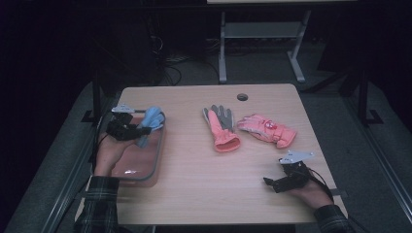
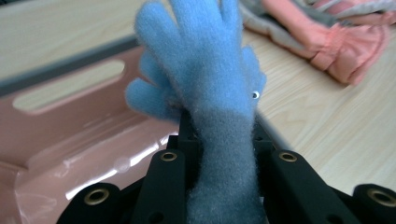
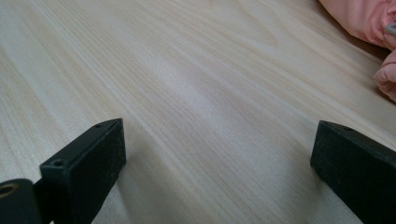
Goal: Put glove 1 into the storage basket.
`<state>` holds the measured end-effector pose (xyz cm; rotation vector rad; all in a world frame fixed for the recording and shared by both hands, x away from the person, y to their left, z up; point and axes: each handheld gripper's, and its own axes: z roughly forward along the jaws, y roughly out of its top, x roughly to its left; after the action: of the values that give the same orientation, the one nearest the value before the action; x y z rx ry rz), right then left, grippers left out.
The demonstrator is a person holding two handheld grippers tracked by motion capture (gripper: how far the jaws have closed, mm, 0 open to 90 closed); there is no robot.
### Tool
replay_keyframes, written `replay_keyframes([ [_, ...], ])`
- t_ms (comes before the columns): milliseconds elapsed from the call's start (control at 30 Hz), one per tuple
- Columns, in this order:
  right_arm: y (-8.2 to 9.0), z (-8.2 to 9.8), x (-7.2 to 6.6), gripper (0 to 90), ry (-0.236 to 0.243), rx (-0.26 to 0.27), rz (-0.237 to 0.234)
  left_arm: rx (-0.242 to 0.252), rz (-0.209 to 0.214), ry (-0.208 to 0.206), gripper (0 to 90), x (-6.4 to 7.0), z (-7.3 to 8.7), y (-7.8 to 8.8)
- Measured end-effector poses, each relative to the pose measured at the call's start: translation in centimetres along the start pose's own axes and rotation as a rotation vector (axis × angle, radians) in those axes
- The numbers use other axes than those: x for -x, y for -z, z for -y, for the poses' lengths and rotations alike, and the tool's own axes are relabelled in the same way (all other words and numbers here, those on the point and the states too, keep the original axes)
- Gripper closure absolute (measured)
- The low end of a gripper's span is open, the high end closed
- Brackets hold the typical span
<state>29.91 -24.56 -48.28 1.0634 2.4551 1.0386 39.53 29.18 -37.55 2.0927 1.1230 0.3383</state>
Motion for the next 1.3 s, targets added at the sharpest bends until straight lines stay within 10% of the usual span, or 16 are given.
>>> replay_keyframes([
  [733,0.0,0.0,0.0,2.7,0.000,0.000,0.000,-0.195,-0.049,0.038,68.5,-2.5,2.3,-5.0],
  [1100,0.0,0.0,0.0,2.7,0.002,0.000,0.000,-0.191,-0.090,0.059,24.0,-2.7,2.3,-5.1],
  [1300,0.0,0.0,0.0,2.7,0.001,0.000,0.000,-0.132,-0.072,0.056,17.5,-2.1,1.5,-3.6],
])
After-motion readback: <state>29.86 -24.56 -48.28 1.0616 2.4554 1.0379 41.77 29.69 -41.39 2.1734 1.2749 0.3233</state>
